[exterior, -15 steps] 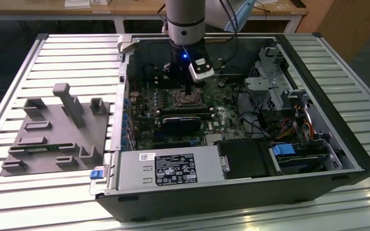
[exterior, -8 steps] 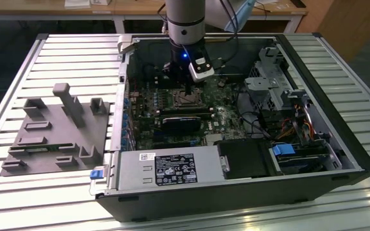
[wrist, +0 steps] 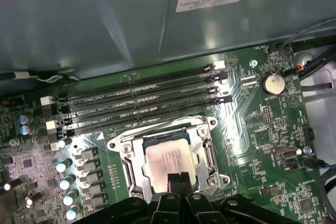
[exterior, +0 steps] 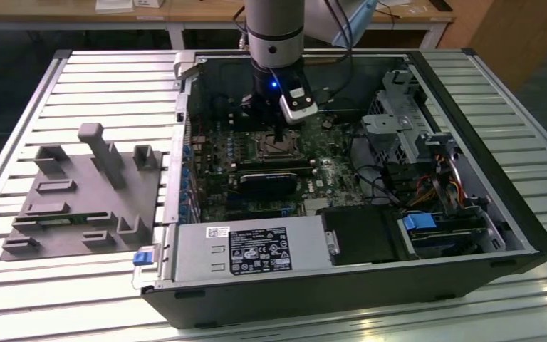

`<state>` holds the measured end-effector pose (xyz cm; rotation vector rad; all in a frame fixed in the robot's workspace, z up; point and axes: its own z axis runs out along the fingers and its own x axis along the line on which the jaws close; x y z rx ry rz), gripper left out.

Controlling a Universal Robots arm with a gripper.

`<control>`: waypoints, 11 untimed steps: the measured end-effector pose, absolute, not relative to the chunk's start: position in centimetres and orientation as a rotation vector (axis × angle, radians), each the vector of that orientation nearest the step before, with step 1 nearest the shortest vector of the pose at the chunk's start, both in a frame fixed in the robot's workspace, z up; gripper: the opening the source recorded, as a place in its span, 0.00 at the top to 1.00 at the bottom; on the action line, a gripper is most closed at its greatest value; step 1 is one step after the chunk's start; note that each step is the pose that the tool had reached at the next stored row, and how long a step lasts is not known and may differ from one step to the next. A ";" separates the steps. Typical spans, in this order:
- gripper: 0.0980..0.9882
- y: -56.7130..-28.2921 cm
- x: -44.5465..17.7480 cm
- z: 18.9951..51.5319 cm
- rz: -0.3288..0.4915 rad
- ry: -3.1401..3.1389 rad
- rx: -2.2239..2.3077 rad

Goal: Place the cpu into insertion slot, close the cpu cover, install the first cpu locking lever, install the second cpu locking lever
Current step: 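Install the second cpu locking lever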

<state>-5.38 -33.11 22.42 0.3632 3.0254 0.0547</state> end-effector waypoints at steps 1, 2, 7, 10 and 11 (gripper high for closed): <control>1.00 -33.2 -5.4 22.4 0.055 3.025 0.363; 1.00 -33.2 -5.4 22.5 0.054 3.025 0.363; 1.00 -33.2 -5.4 23.3 0.055 3.025 0.363; 1.00 -33.3 -5.4 23.6 0.055 3.025 0.363; 1.00 -33.3 -5.4 23.6 0.055 3.025 0.363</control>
